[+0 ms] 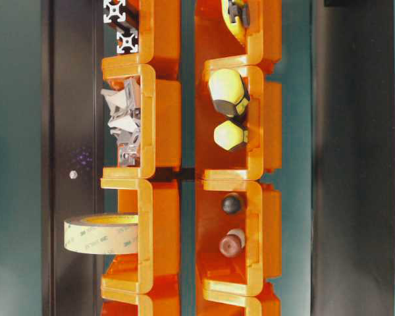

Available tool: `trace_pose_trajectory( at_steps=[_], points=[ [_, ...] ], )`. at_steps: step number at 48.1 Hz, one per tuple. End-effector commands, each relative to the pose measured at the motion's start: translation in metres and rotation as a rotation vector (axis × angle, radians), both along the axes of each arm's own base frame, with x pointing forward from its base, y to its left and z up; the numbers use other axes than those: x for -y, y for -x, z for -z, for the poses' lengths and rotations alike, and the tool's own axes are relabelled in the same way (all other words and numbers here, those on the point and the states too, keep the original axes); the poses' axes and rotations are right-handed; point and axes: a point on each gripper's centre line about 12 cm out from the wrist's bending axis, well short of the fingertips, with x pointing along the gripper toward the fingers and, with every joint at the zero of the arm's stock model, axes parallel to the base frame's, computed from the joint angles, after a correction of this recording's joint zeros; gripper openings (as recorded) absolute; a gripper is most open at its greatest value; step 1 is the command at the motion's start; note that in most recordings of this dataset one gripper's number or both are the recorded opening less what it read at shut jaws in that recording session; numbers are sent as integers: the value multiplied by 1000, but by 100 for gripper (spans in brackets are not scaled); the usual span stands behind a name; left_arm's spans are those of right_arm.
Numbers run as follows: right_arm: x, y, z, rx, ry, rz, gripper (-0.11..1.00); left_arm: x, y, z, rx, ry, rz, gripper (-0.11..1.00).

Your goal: Pick vinyl tape from container rack with left arm.

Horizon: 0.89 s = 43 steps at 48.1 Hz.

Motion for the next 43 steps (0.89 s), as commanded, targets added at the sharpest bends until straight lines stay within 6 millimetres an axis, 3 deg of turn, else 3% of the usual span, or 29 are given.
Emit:
trace_pose_trajectory(
  at_steps=[1, 9, 19, 35, 39, 43],
  points=[
    [0, -4, -14, 41, 1, -1, 1, -11, 0, -25, -108, -10, -47, 0],
    [0, -3, -15, 41, -2, -1, 1, -19, -14, -27, -314, -58, -30, 0],
    [0, -3, -15, 43, 1, -1, 1, -34, -32, -3, -606, -116, 19, 0],
    [0, -3, -15, 43, 1, -1, 1, -43, -41, 14, -729, -176, 90, 1],
    [0, -2, -15, 43, 1, -1, 1, -43, -42, 17, -732, -179, 94, 6],
    [0, -2, -15, 46, 4, -1, 1, -44, -43, 20, -728, -179, 91, 21]
  ],
)
